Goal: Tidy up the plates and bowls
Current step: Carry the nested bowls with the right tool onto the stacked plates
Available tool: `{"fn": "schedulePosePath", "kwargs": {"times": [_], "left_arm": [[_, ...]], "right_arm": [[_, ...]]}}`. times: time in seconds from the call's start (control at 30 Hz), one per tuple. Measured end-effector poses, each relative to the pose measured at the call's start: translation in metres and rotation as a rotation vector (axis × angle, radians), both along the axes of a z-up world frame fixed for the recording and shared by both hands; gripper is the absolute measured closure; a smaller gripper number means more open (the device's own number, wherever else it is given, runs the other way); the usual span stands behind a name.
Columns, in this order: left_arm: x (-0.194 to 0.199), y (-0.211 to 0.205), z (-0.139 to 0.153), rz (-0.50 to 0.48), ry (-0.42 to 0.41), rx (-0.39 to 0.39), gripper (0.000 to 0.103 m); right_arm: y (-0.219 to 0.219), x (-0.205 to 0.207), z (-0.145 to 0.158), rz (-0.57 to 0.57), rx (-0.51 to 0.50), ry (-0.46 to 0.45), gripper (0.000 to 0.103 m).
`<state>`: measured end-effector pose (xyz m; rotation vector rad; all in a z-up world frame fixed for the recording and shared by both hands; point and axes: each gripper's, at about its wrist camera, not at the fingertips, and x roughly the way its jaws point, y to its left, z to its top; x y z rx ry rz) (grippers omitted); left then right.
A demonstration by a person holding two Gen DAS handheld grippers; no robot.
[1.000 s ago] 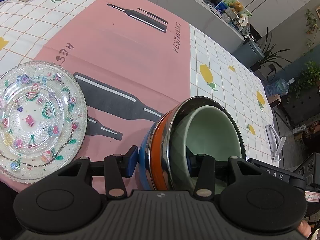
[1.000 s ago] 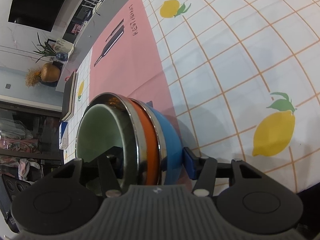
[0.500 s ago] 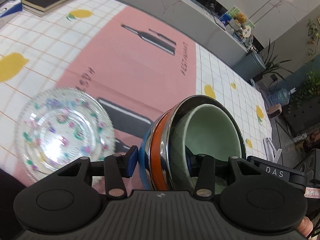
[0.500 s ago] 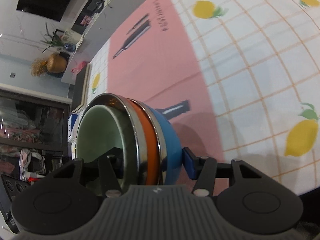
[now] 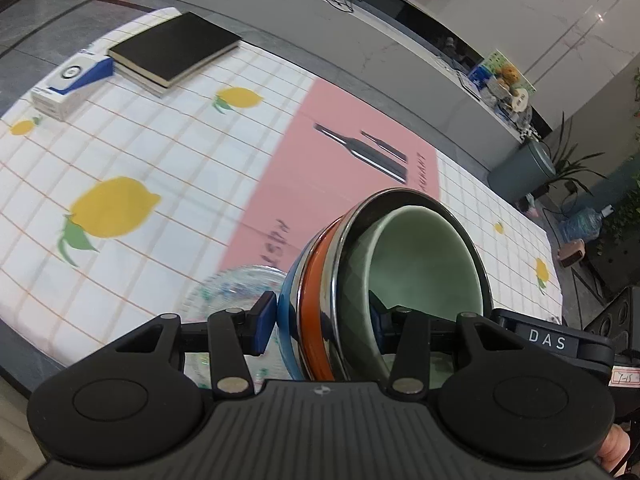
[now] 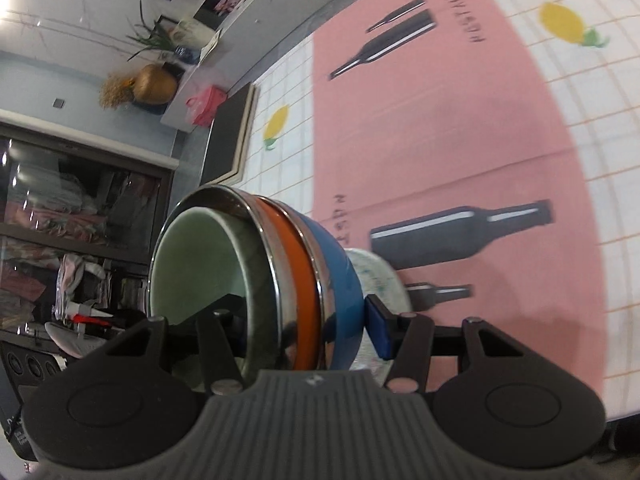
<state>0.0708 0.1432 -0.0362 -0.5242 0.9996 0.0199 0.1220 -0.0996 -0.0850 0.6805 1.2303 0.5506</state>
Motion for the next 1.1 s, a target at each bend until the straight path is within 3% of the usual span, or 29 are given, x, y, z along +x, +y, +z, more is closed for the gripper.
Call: {"fn": "schedulePosePath", "kwargs": {"times": [0.47,0.77,1.1], "left_arm": [[-0.005,0.041,-0.054,0.053,0.074,-0.085,0.052],[-0.006,0.045,-0.071,0.057,0.097,-0.101,0.052],[-0.007,0.042,-0.069,0.041,0.115,-0.088,0.052]], "right_arm": [[0.048,0.008,-0.041,0.073,-0.085,0.065,0.051],[0.053,0.01,-0.055,0.089,-0.108,0.08,0.051],[0.056,0.009,-0.057,0.095,-0.119,0.073,0.05]]}}
